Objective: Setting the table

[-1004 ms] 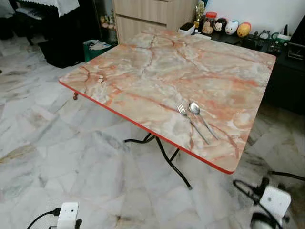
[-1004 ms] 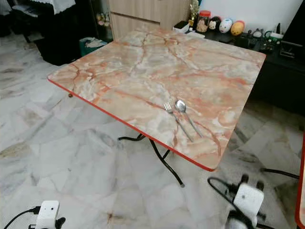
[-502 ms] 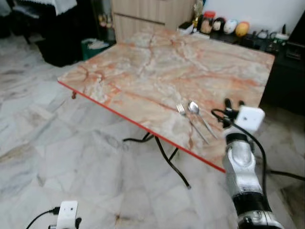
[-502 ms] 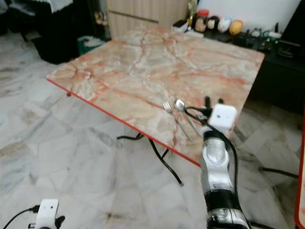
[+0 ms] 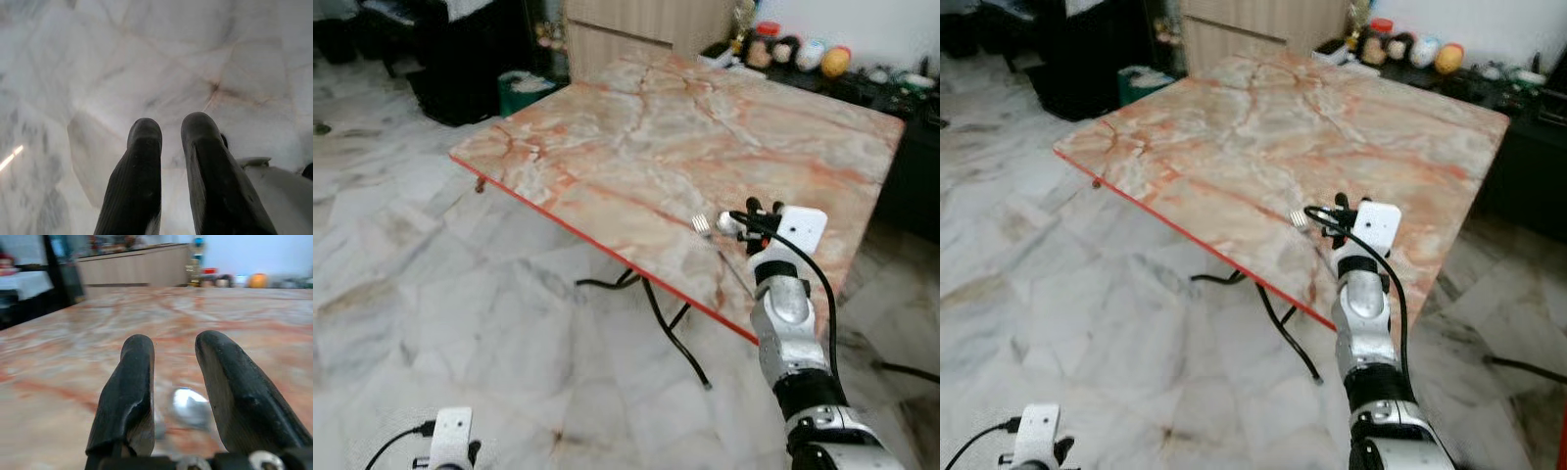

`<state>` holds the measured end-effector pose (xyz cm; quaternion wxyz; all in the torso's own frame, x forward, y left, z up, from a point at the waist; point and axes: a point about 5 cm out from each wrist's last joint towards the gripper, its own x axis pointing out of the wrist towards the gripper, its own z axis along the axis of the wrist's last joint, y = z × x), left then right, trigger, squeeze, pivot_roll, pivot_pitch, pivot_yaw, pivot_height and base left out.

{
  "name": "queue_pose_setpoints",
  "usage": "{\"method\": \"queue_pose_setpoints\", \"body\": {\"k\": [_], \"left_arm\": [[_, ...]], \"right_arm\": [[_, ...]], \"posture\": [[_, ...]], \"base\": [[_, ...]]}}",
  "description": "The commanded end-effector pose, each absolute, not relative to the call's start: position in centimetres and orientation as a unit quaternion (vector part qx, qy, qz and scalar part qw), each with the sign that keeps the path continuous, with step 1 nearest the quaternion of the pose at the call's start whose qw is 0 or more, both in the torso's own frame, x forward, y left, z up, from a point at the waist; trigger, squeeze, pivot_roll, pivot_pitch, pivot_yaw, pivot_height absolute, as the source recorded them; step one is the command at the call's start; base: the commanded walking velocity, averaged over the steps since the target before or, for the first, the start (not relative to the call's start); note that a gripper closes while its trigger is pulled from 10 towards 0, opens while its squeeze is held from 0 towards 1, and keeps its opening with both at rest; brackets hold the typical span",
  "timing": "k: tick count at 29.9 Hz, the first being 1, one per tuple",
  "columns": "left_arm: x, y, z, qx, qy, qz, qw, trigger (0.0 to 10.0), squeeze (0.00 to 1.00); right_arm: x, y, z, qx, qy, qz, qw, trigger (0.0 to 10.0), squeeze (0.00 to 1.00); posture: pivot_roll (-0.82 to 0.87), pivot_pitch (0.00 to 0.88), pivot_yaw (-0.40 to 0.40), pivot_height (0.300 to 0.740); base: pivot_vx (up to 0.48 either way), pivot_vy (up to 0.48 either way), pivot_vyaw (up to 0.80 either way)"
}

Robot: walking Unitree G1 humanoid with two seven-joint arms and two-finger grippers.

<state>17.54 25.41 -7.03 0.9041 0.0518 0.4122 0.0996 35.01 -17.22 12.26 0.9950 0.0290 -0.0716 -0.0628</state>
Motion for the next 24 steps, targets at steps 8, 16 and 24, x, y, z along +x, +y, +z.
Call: {"method": "queue_pose_setpoints", "body": {"k": [8, 16, 24], "left_arm": [[16.59, 25.67, -7.41, 0.049, 0.426, 0.106, 0.897, 10.0, 0.00], [16.76, 25.70, -7.32, 0.046, 0.423, 0.105, 0.899, 10.0, 0.00], [16.74, 25.49, -7.39, 0.040, 0.422, 0.104, 0.900, 10.0, 0.00]], "right_arm": [[35.10, -17.06, 12.01, 0.031, -0.071, -0.059, 0.995, 10.0, 0.00], [35.22, -17.33, 11.97, 0.034, -0.067, -0.066, 0.995, 10.0, 0.00], [35.32, -17.87, 11.52, 0.034, -0.050, -0.089, 0.994, 10.0, 0.00]], "posture": [[0.01, 0.000, -0.016, 0.740], [0.01, 0.000, -0.021, 0.740], [0.01, 0.000, -0.025, 0.740]], "base": [[0.000, 0.000, 0.80], [0.000, 0.000, 0.18], [0.000, 0.000, -0.06]]}}
